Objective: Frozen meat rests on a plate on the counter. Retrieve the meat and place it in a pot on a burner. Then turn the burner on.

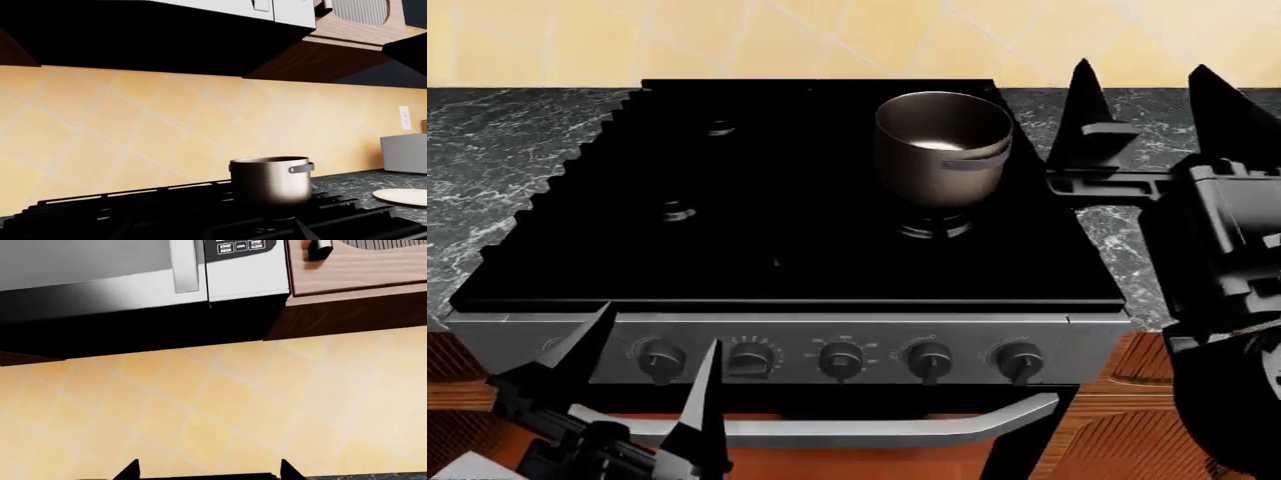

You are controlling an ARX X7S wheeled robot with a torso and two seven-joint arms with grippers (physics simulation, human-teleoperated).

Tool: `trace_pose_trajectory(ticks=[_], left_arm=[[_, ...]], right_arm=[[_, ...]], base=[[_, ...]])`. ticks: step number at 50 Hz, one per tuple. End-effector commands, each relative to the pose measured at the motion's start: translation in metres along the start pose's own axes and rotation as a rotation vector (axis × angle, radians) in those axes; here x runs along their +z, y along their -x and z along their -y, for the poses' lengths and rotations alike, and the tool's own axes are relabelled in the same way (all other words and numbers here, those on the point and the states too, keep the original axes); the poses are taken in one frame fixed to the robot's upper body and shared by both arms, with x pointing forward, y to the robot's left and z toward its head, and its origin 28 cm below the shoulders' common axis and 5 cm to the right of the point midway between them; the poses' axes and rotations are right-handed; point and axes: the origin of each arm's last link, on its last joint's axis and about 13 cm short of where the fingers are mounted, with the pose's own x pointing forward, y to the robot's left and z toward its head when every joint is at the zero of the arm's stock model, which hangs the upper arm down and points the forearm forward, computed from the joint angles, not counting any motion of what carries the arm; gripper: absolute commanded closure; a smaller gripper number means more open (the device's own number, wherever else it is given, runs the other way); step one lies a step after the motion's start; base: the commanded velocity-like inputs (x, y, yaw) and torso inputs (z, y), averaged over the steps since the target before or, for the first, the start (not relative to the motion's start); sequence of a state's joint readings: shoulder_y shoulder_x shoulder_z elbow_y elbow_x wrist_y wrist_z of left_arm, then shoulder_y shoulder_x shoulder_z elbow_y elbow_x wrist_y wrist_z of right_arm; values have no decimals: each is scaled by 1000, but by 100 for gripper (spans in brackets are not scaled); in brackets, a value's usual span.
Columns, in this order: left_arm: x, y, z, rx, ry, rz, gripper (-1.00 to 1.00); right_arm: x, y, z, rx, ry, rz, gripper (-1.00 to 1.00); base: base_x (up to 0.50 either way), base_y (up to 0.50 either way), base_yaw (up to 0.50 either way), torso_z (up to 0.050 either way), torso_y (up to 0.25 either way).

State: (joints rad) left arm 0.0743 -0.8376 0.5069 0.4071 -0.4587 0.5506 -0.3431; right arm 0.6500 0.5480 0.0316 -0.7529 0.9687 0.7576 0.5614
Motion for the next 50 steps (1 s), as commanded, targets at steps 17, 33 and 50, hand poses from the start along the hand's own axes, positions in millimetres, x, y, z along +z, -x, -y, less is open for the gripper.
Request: trace_pose_trajectory(ticks=[17, 33, 50], left_arm=[[-27, -5, 4, 142, 36, -36, -100], [-33, 6, 11, 116, 42, -16, -100], [-35, 9, 11, 83, 30, -16, -100]], right_arm=[[-34, 41, -10, -87, 80, 62, -100], [-42, 47, -18, -74, 62, 31, -100], [-46, 48, -15, -81, 54, 10, -100]], base=[[0, 0, 0, -25, 0], [0, 0, 0, -50, 0], [0, 0, 0, -50, 0]])
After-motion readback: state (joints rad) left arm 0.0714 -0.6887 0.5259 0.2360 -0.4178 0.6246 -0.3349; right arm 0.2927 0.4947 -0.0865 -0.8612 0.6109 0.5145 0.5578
